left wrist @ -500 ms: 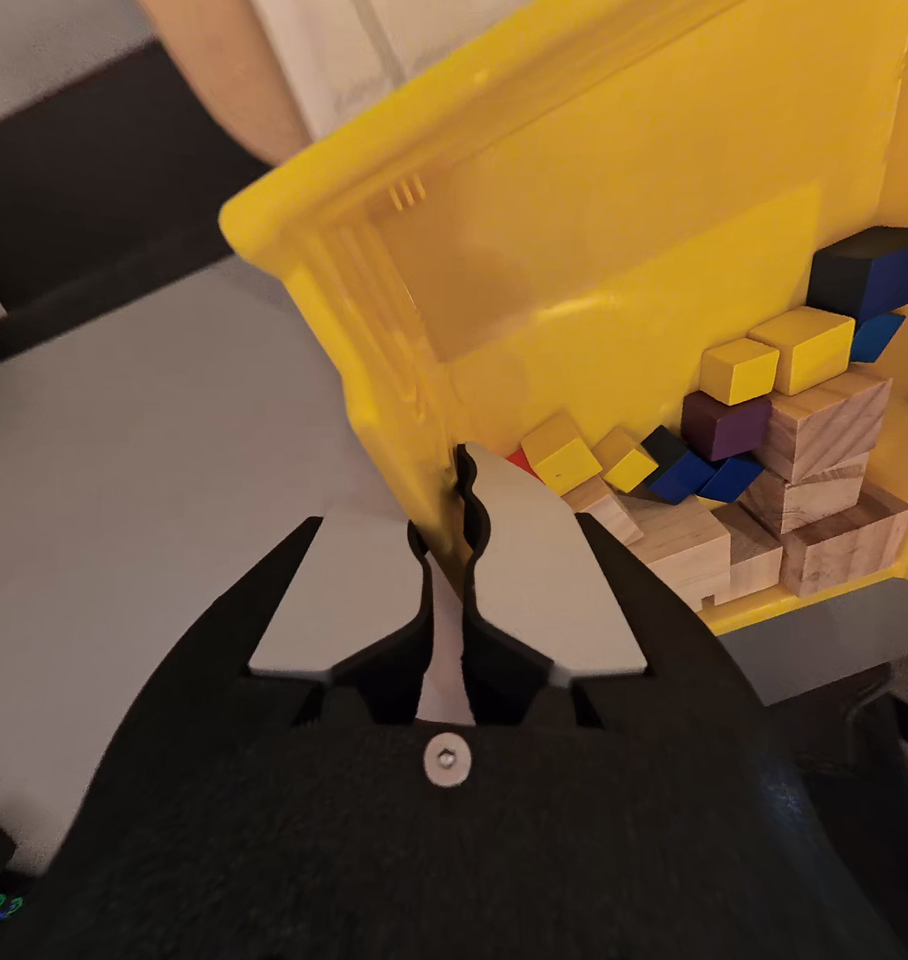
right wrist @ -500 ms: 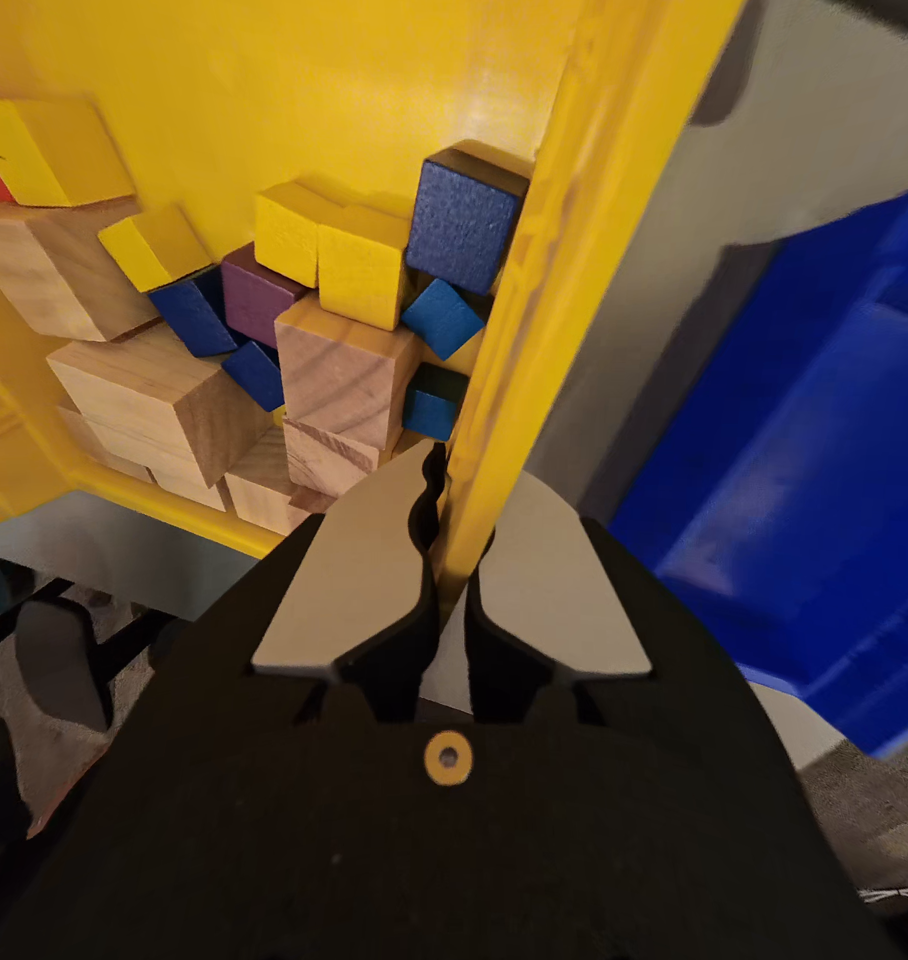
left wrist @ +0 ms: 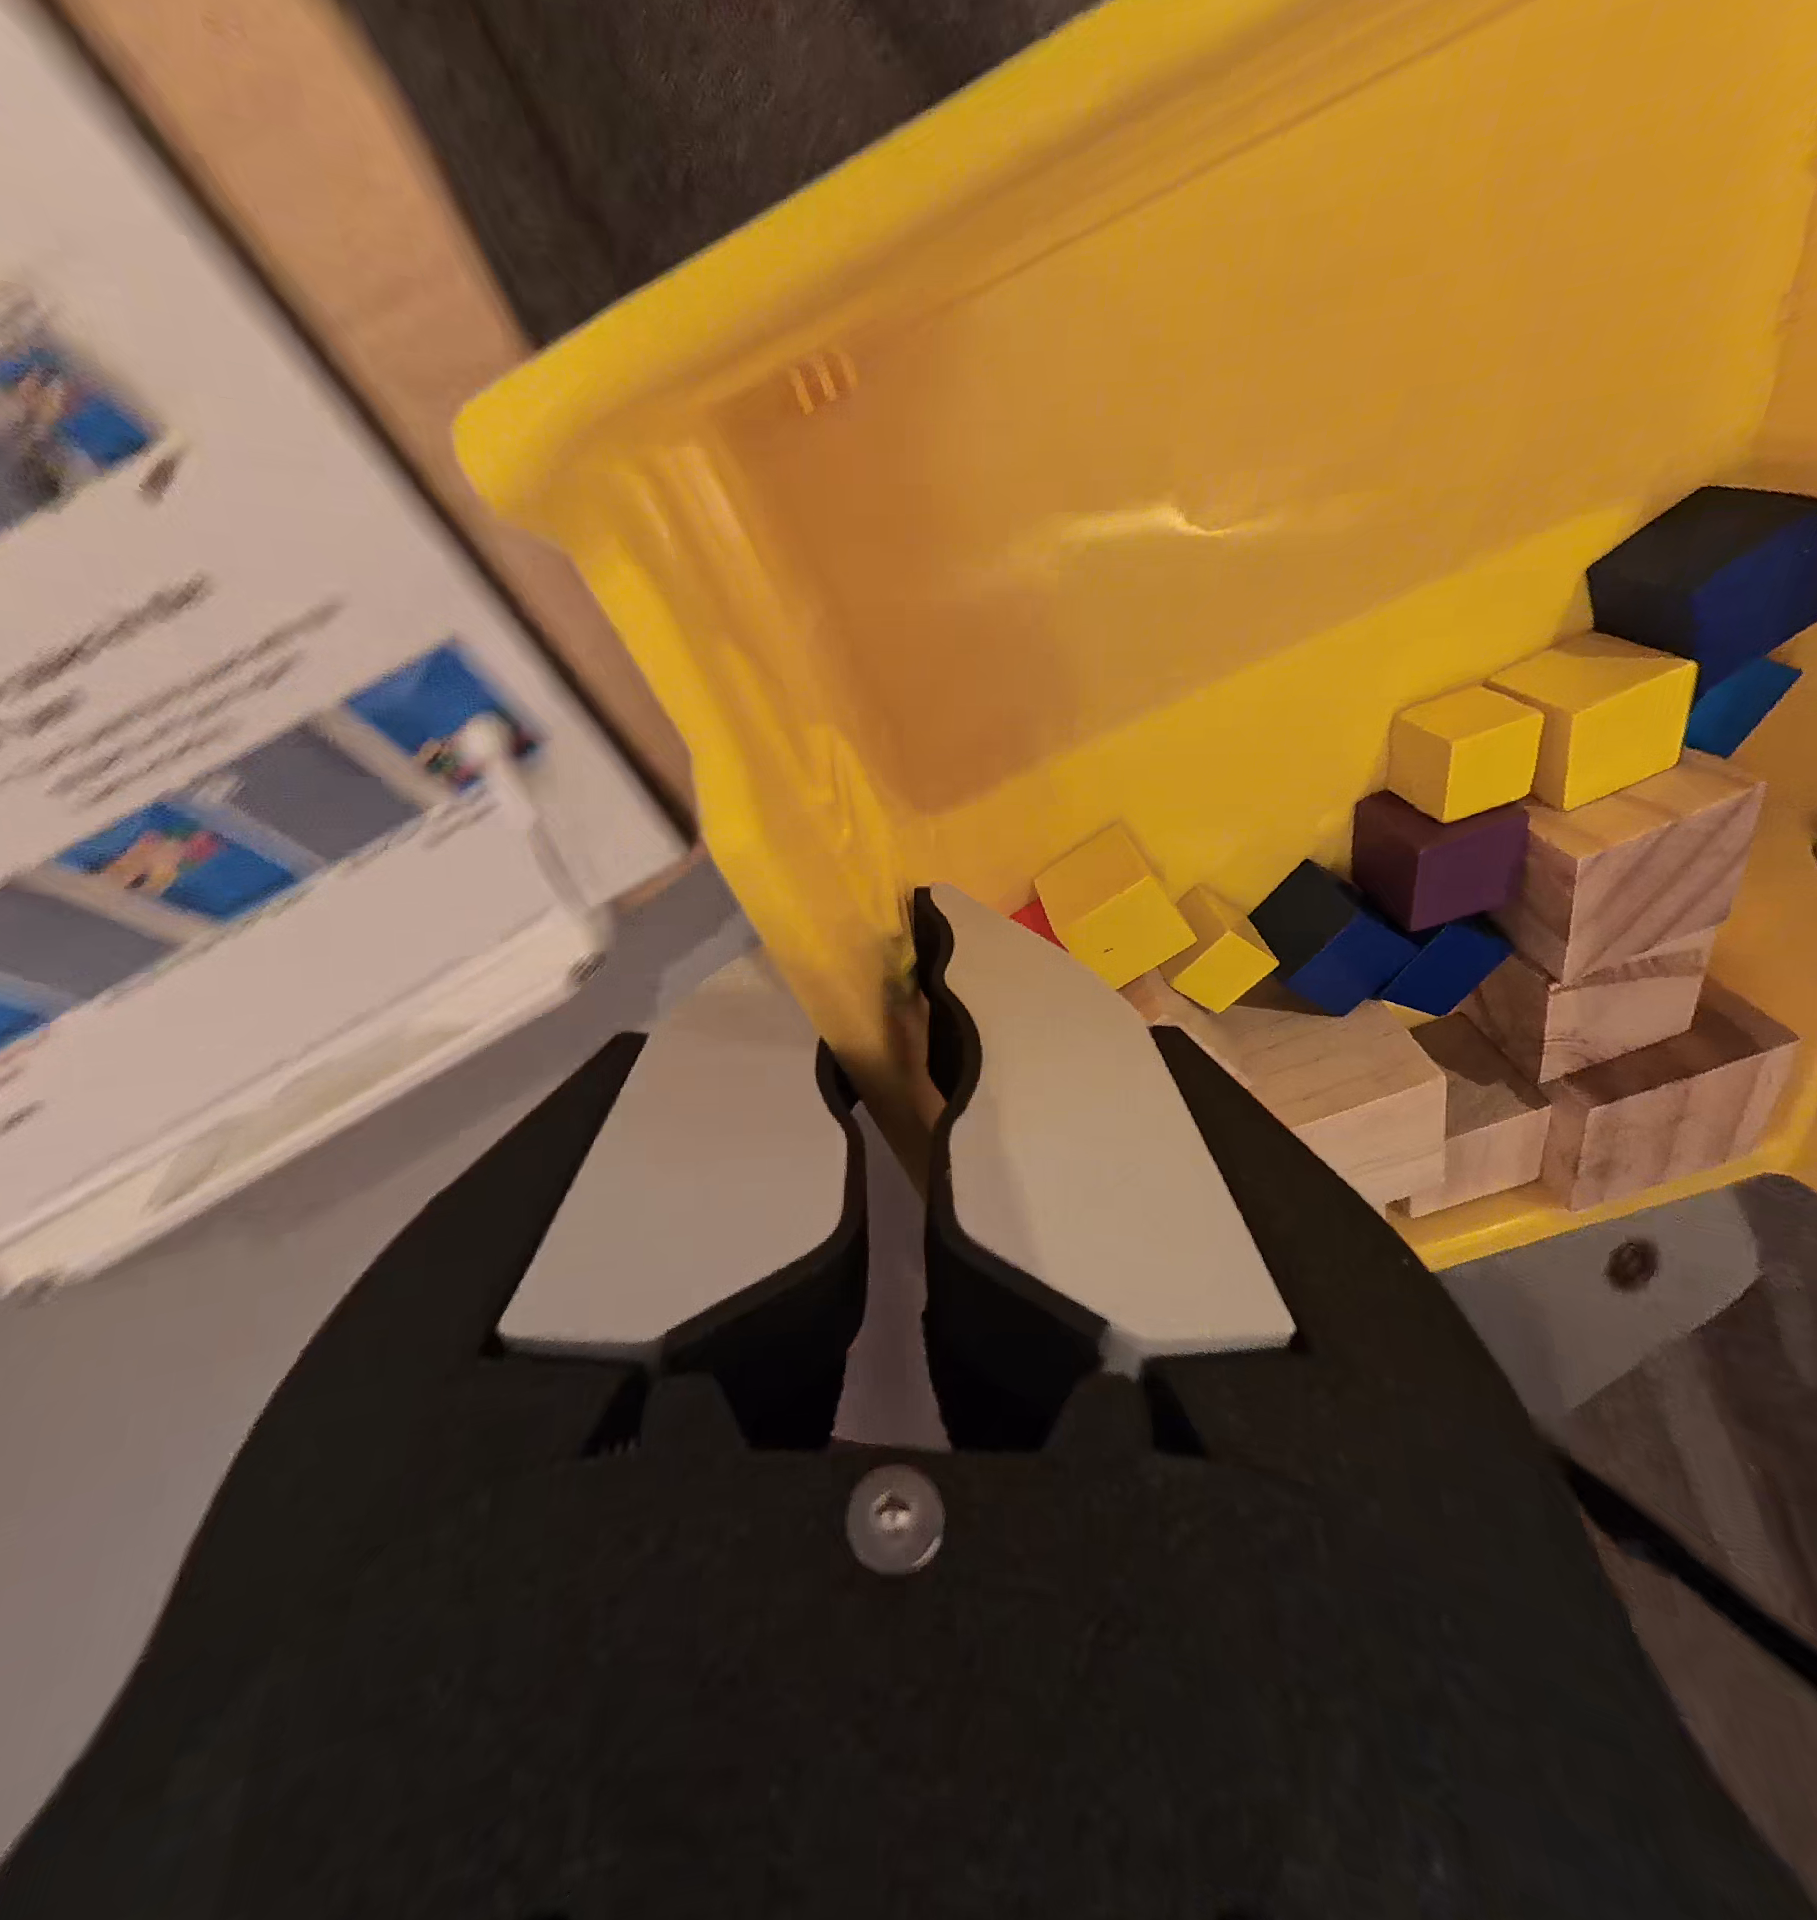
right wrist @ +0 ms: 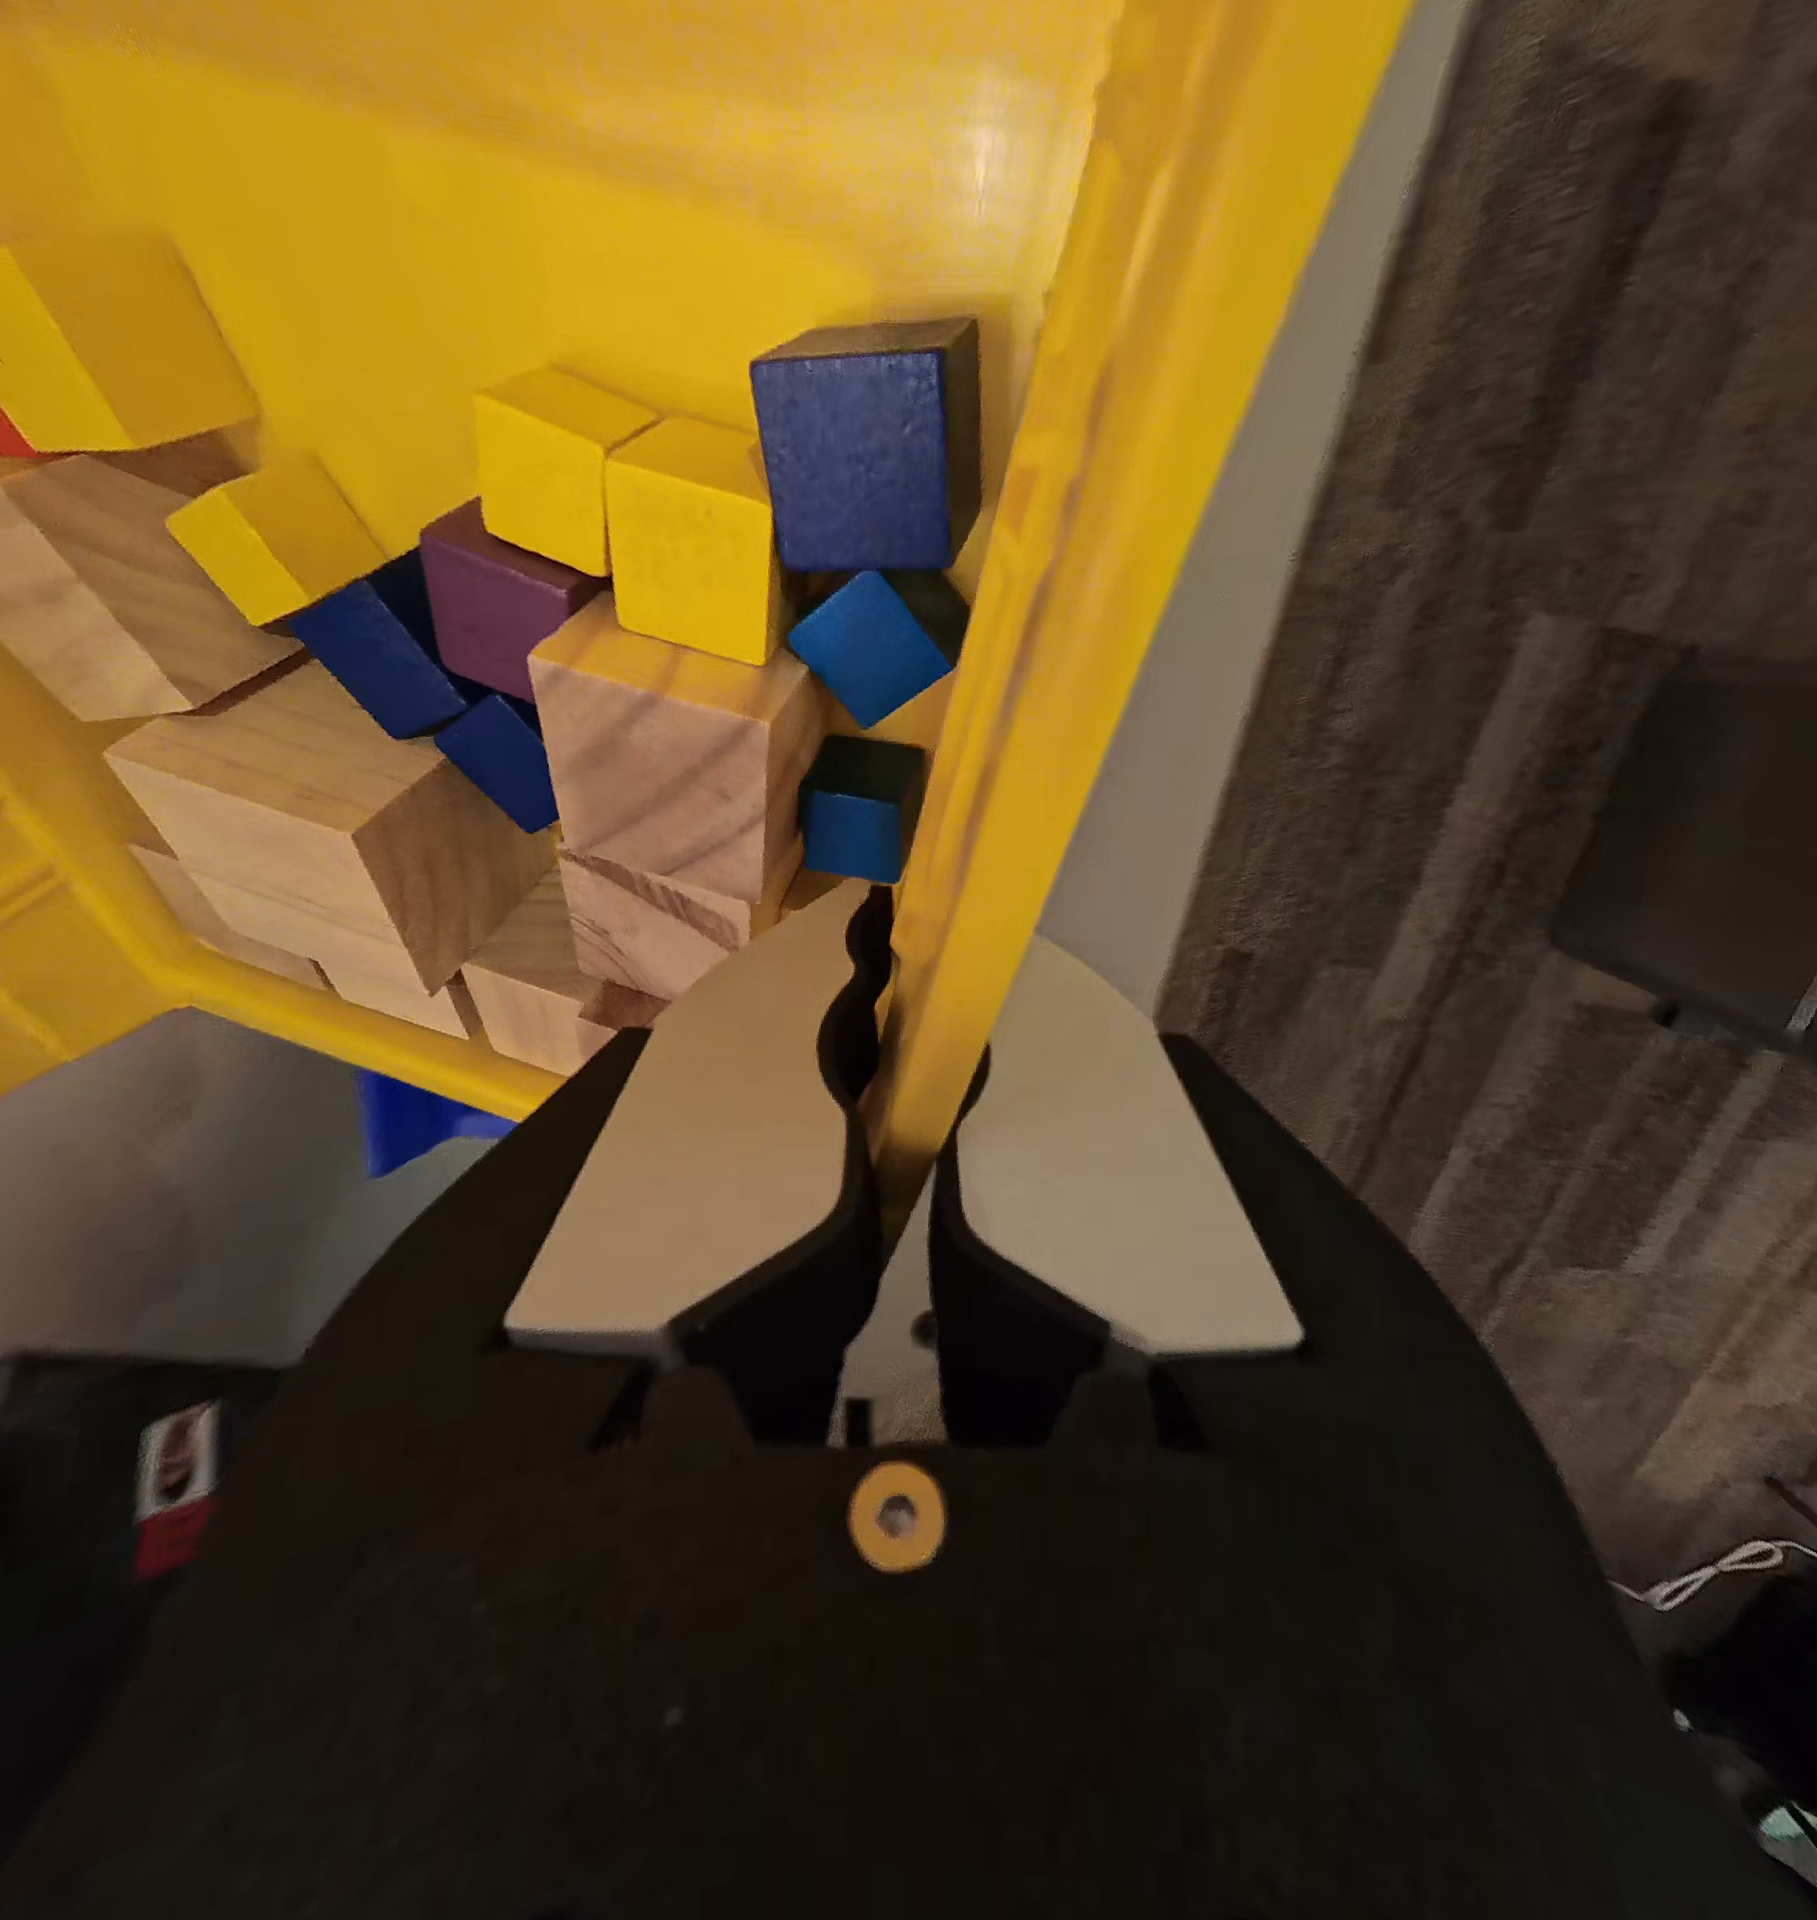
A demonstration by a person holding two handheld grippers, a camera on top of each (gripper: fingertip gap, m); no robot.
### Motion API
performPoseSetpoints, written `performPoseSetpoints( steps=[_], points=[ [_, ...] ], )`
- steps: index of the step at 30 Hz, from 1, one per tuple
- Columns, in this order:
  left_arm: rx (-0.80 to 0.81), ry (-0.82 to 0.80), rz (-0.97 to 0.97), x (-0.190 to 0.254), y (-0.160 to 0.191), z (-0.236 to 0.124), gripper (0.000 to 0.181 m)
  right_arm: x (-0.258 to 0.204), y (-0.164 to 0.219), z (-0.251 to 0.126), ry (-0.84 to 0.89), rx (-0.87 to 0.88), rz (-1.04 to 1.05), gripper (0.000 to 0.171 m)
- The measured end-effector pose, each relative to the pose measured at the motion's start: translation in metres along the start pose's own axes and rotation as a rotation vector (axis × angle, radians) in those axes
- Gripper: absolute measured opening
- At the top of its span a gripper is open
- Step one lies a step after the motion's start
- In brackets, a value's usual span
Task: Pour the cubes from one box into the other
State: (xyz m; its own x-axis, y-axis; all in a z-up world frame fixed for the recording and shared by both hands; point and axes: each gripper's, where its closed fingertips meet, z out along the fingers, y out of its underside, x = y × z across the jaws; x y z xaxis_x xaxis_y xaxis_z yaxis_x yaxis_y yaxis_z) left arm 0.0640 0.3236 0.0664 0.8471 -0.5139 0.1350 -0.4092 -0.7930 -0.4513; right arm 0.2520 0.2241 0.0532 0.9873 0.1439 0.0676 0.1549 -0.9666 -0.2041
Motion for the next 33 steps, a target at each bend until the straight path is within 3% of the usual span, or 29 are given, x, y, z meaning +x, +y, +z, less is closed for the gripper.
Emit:
performPoseSetpoints(
  steps=[3, 8, 14, 24, 33],
  points=[
    [0.104, 0.037, -0.013, 0.032, -0.026, 0.028, 0.005, 0.049, -0.007, 0.004, 0.106, 0.053, -0.002, 0.005],
    [0.178, 0.159, -0.099, 0.050, -0.021, 0.072, 0.005, 0.079, -0.009, 0.031, 0.165, 0.091, -0.034, 0.005],
    [0.278, 0.192, -0.111, 0.030, 0.003, 0.078, 0.005, 0.050, -0.002, 0.044, 0.217, 0.154, -0.080, 0.005],
    [0.404, 0.326, -0.194, 0.011, 0.036, 0.098, 0.004, 0.011, 0.017, 0.039, 0.483, 0.256, -0.082, 0.006],
    [0.695, 0.468, -0.181, 0.012, 0.049, 0.084, 0.004, -0.012, 0.033, 0.011, 0.767, 0.599, -0.101, 0.005]
  ],
)
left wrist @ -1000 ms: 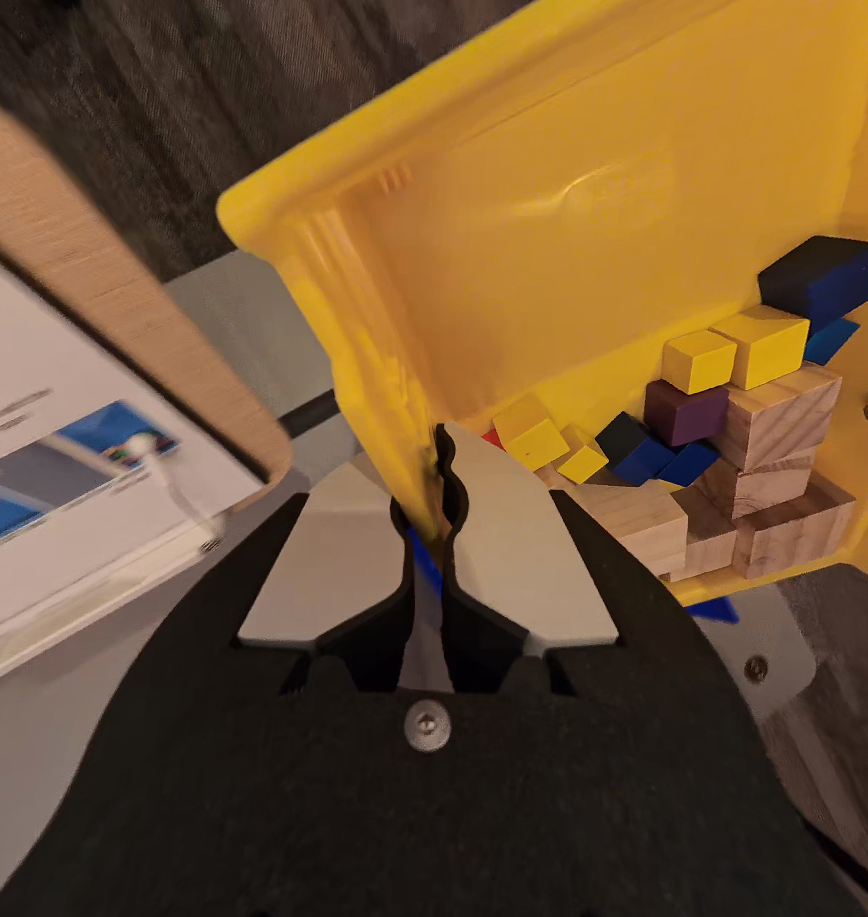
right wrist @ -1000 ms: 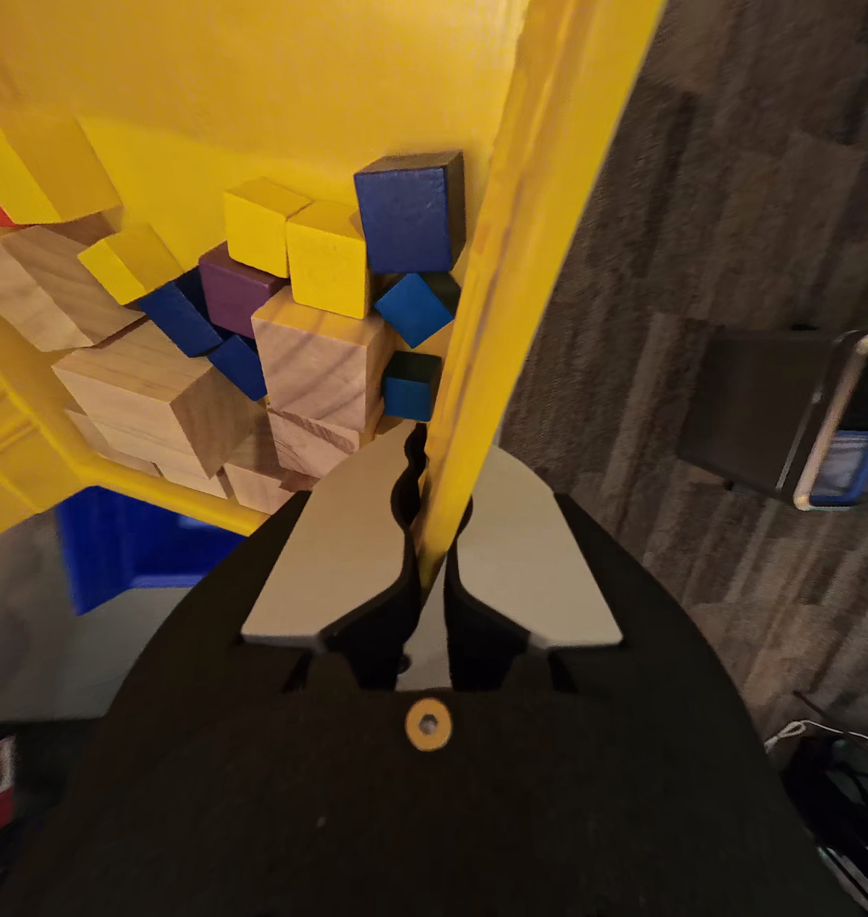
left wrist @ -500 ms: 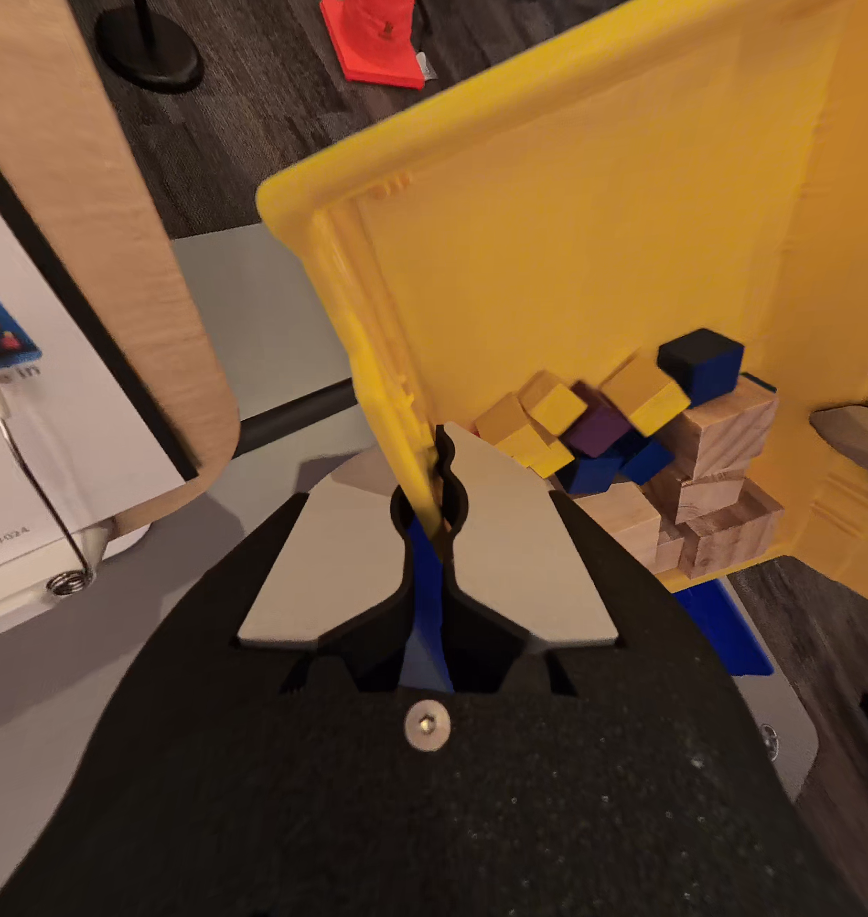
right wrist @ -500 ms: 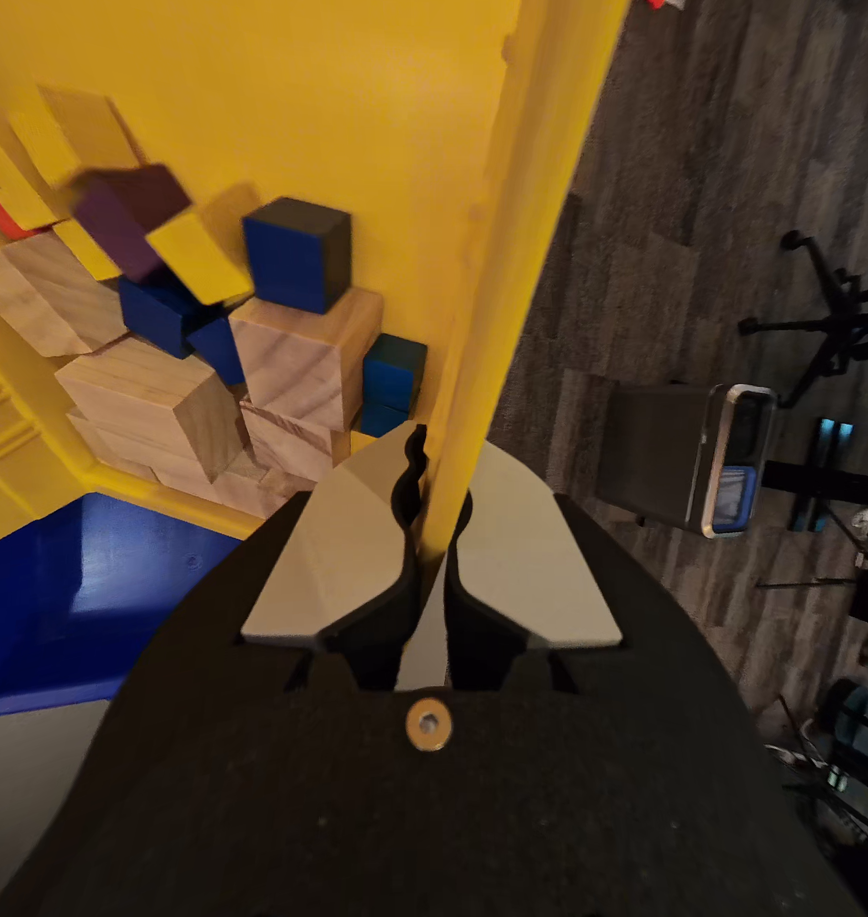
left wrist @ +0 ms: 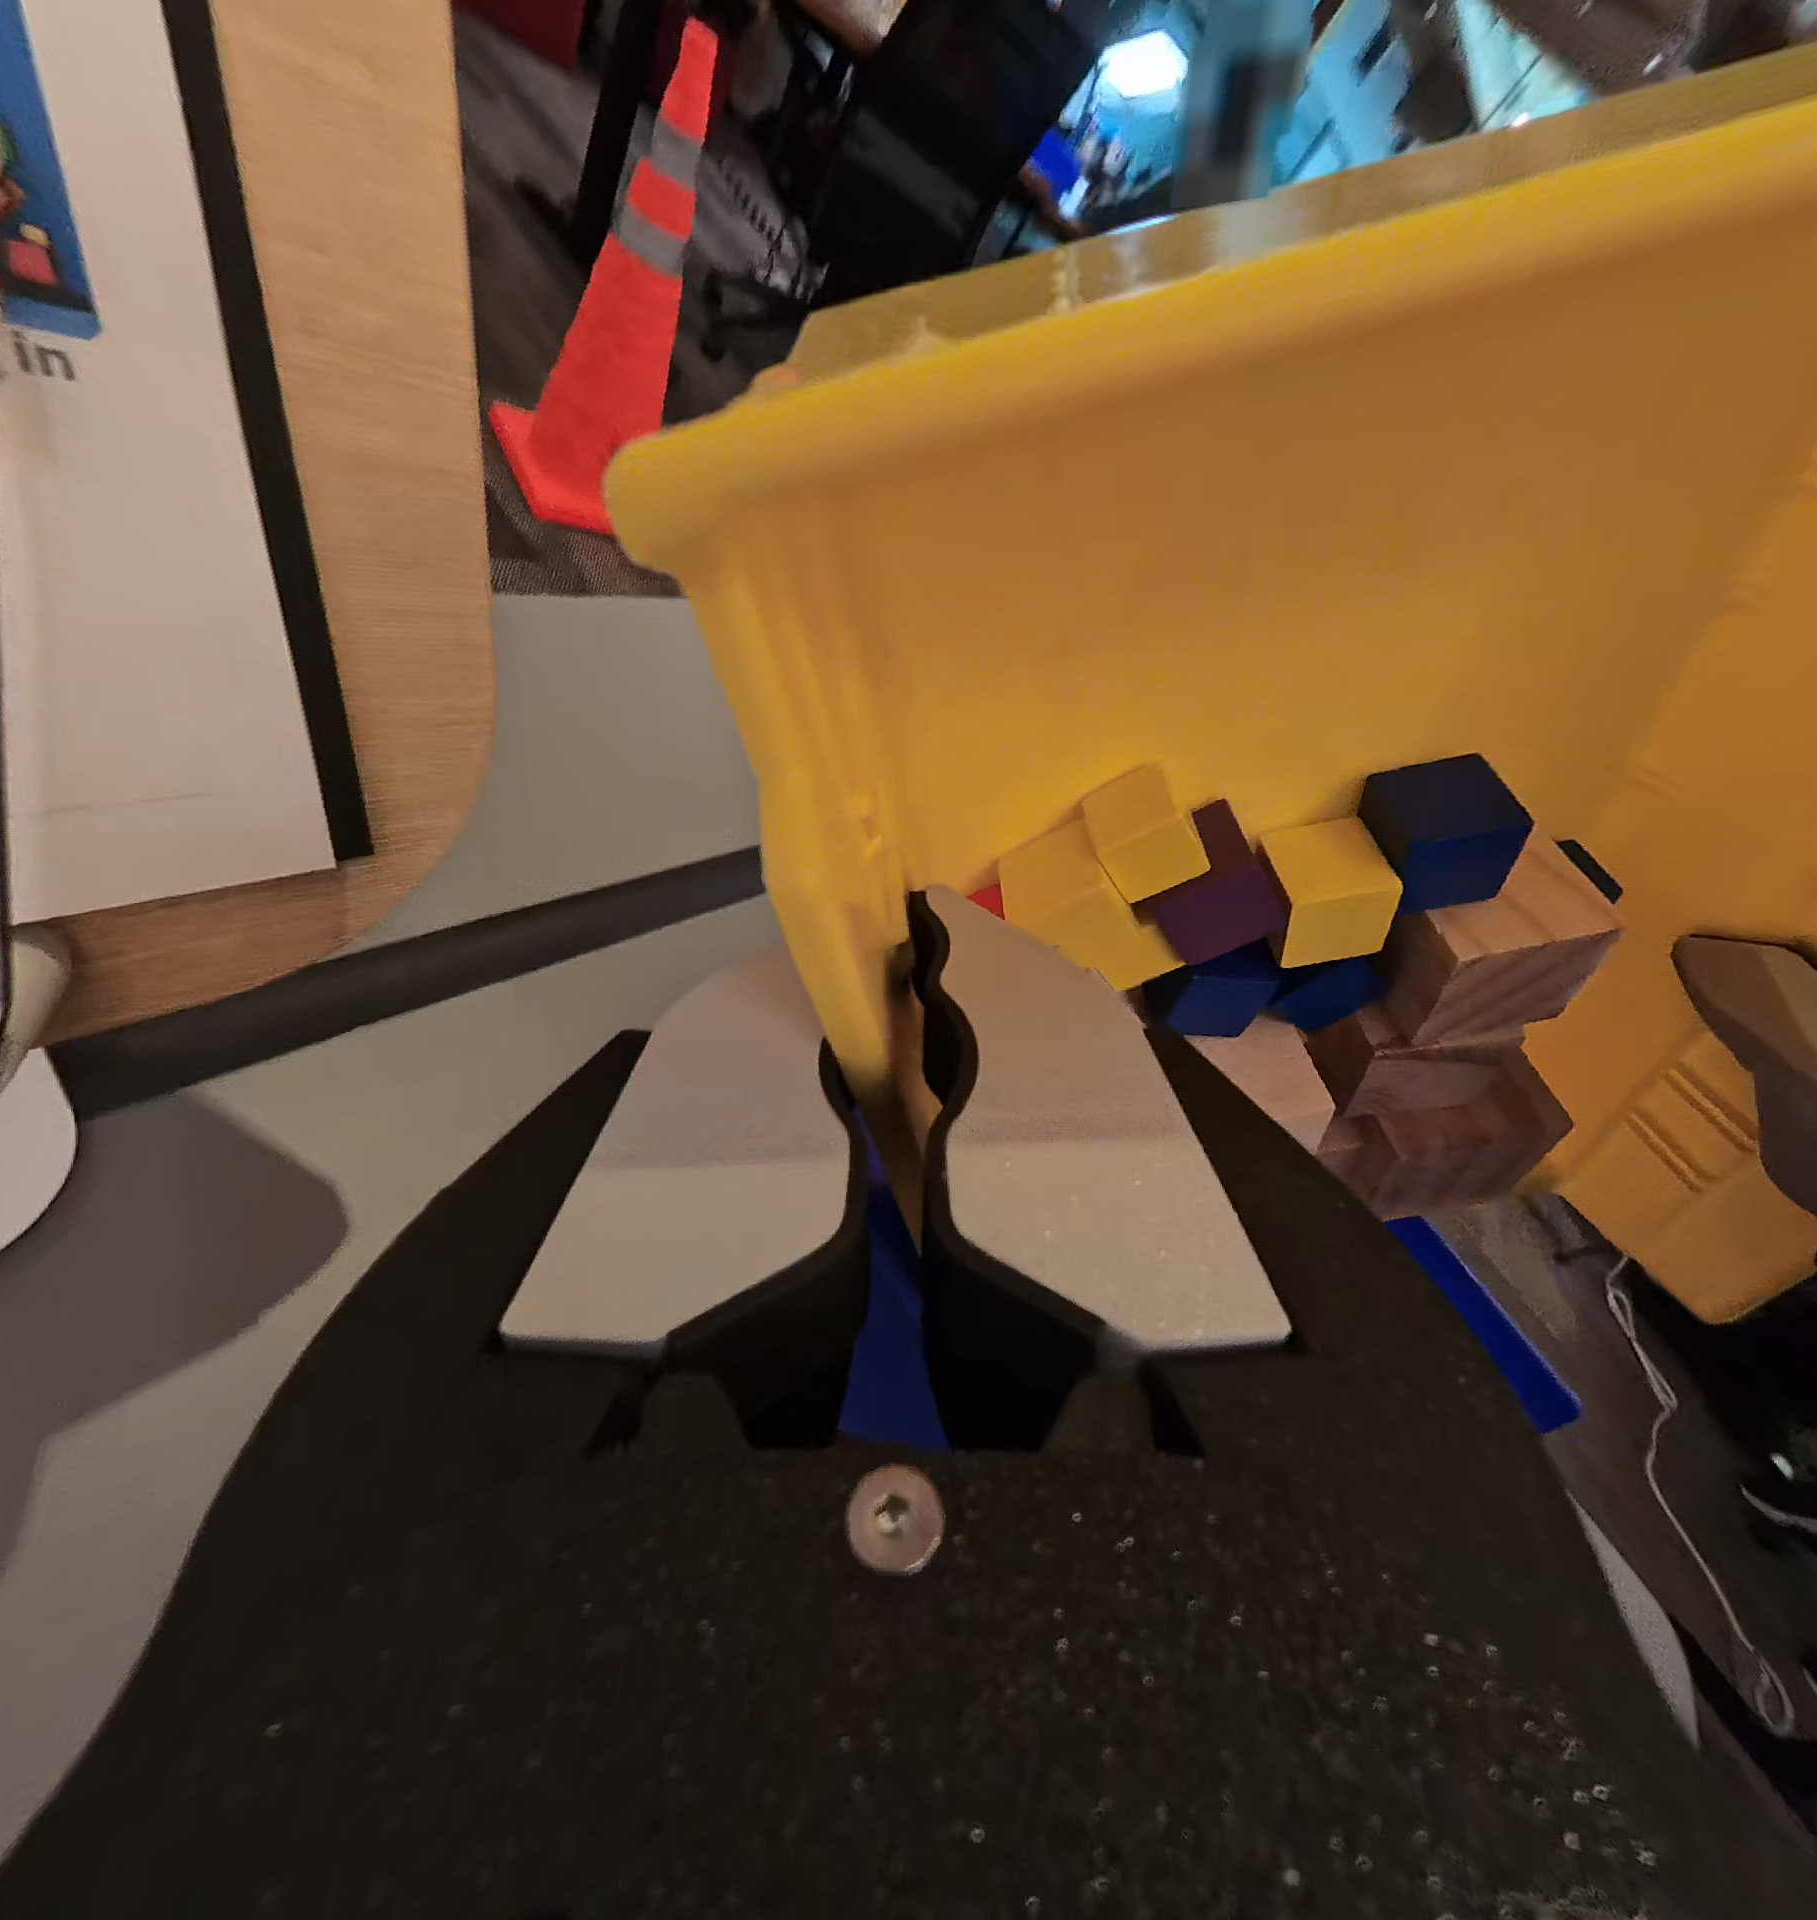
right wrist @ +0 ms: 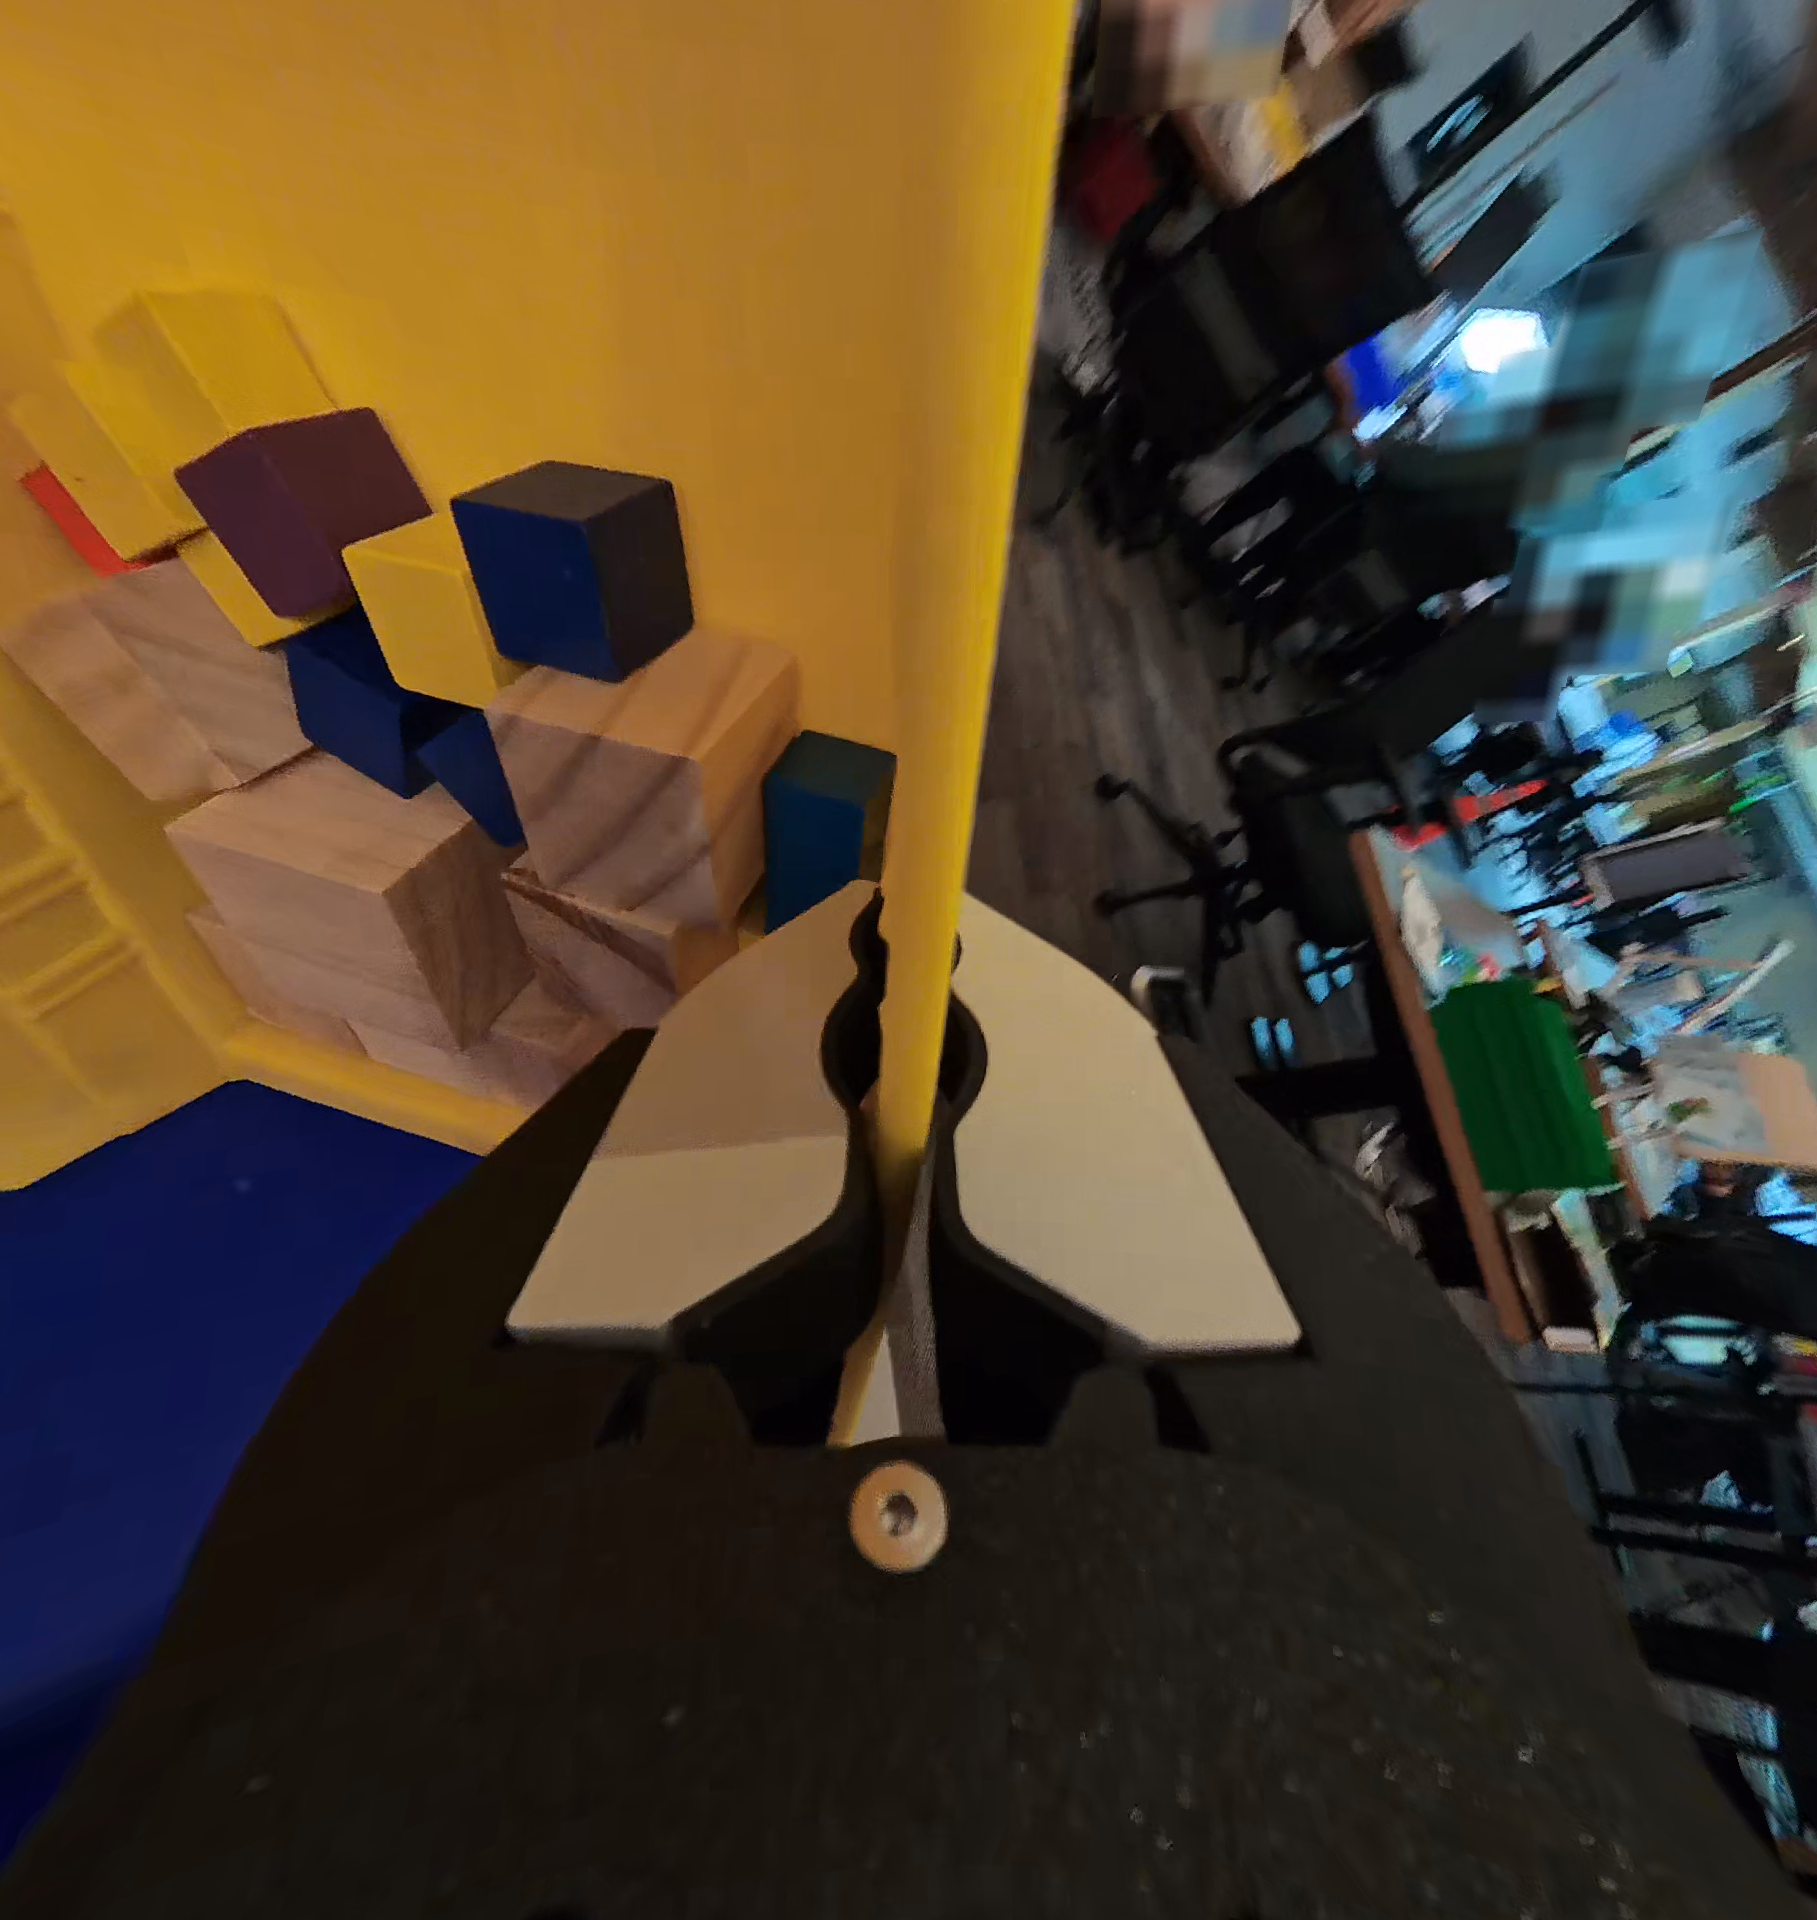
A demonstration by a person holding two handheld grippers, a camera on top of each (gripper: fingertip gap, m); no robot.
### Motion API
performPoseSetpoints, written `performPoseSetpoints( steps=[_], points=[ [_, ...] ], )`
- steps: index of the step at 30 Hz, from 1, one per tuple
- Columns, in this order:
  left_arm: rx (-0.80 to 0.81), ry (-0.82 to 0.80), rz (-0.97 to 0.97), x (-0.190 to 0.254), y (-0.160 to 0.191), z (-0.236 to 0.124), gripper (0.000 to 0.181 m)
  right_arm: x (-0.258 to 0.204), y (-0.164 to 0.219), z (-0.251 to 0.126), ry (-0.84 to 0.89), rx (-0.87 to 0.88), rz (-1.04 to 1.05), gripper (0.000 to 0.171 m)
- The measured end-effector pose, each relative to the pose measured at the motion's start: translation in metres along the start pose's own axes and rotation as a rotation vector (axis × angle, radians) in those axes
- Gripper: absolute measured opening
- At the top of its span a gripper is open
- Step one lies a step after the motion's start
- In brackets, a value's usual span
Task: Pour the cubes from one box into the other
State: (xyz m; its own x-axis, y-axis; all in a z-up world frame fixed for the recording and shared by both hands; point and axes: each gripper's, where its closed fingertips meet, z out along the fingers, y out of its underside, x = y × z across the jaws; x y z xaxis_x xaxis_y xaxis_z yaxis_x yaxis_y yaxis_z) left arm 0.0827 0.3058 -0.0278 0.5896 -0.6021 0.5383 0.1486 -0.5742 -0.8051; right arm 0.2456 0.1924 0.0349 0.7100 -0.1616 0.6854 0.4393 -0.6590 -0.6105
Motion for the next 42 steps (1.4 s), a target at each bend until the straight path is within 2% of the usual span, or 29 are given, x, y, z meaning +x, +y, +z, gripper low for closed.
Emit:
performPoseSetpoints(
  steps=[3, 10, 28, 37, 42],
  points=[
    [0.077, 0.054, -0.032, 0.002, -0.001, -0.004, 0.003, -0.003, 0.002, -0.008, 0.071, 0.099, 0.010, 0.005],
    [0.151, 0.116, -0.010, 0.005, 0.003, -0.002, 0.003, -0.006, 0.010, -0.022, 0.153, 0.193, 0.103, 0.005],
    [0.201, 0.258, 0.021, 0.019, 0.003, 0.001, 0.003, -0.002, 0.014, -0.048, 0.306, 0.352, 0.229, 0.004],
    [0.205, 0.281, 0.027, 0.026, -0.014, 0.016, 0.003, 0.013, 0.004, -0.037, 0.323, 0.378, 0.208, 0.003],
    [0.234, 0.337, 0.056, 0.055, -0.047, 0.027, 0.003, 0.050, -0.015, -0.043, 0.381, 0.413, 0.199, 0.004]
  ],
)
